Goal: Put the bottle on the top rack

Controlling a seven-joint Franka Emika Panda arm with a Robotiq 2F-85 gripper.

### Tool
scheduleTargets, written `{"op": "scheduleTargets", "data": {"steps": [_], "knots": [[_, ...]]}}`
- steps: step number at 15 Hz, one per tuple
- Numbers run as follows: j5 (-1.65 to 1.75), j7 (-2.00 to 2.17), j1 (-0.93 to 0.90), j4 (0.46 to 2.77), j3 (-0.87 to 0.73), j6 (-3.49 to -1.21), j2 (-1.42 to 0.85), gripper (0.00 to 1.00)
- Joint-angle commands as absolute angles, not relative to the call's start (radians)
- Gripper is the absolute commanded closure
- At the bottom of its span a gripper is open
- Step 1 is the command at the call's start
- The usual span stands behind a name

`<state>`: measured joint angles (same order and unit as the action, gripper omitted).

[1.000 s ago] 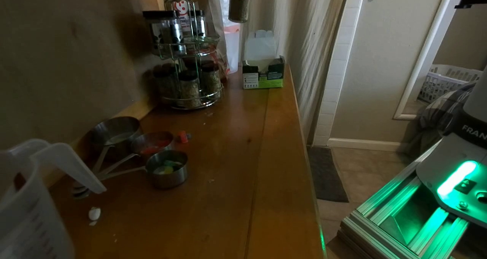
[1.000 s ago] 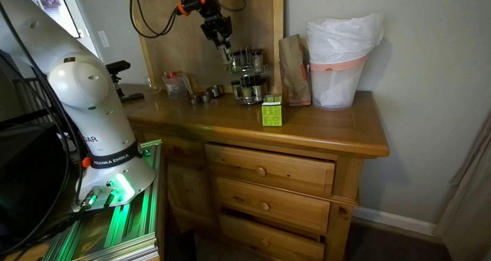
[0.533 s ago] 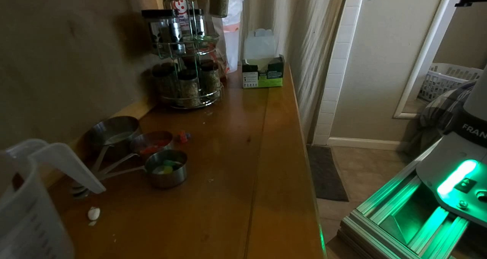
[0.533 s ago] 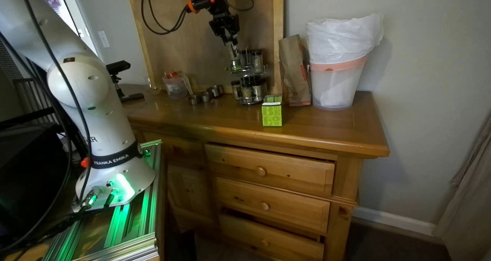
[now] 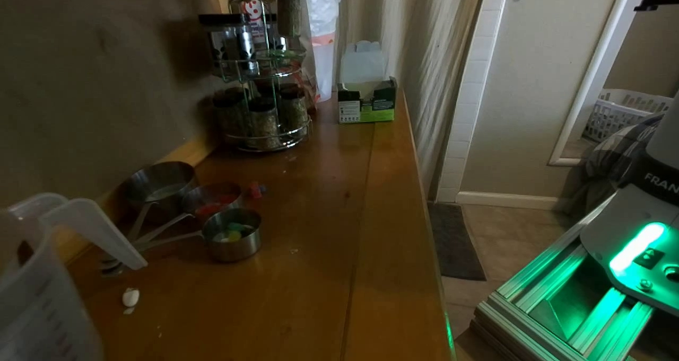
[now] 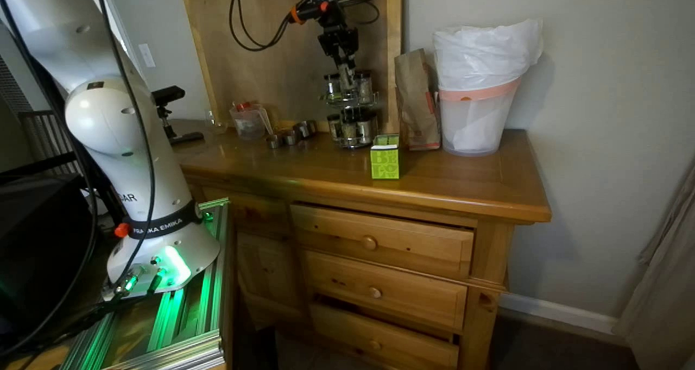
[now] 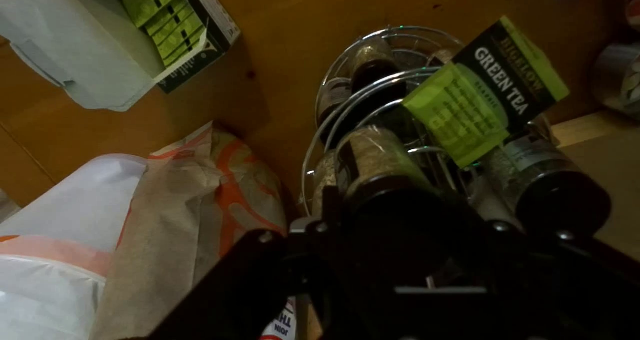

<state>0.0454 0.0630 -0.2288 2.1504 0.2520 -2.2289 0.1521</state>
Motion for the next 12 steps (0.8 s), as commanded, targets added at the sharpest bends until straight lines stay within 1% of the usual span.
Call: {"op": "scheduleTargets", "data": {"steps": [1, 12], "knots": [[0.092, 0.121, -0.218, 2.079, 0.257, -2.190, 0.091, 0.75], [0.076, 0.142, -0.227, 2.075, 0.248, -2.175, 0.021, 0.75]]}}
